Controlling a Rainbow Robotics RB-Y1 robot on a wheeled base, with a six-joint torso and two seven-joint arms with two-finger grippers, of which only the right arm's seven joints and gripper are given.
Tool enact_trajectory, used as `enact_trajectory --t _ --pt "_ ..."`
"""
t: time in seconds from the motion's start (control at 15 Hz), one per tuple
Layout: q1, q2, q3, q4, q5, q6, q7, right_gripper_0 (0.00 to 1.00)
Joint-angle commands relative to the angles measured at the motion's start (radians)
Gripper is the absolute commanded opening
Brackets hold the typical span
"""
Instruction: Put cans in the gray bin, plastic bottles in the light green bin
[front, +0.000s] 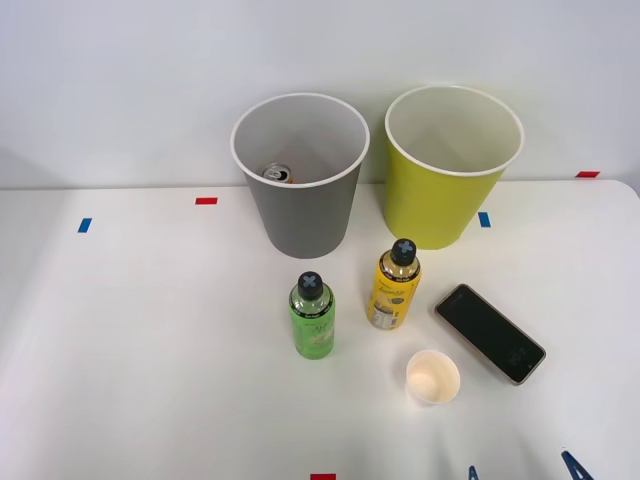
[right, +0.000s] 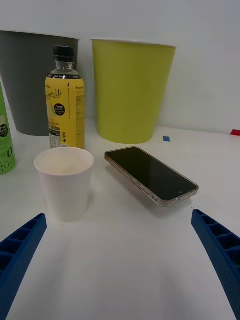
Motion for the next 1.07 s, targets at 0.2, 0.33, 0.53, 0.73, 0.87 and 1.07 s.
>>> enact_trajectory --t 0.2,0.33,0.53,0.73,0.87,1.07 --pt "0.019 0.001 -0.013 0.001 0.013 0.000 0.000 1.00" --pt "0.019 0.001 -0.013 0.001 0.013 0.000 0.000 1.00" --pt "0.019 0.001 -0.013 0.001 0.013 0.000 0.000 1.00" --pt "0.019 0.001 -0.013 0.001 0.013 0.000 0.000 1.00" --pt "0.019 0.001 -0.013 0.001 0.013 0.000 0.000 1.00" --pt "0.019 0.001 -0.013 0.001 0.013 0.000 0.000 1.00"
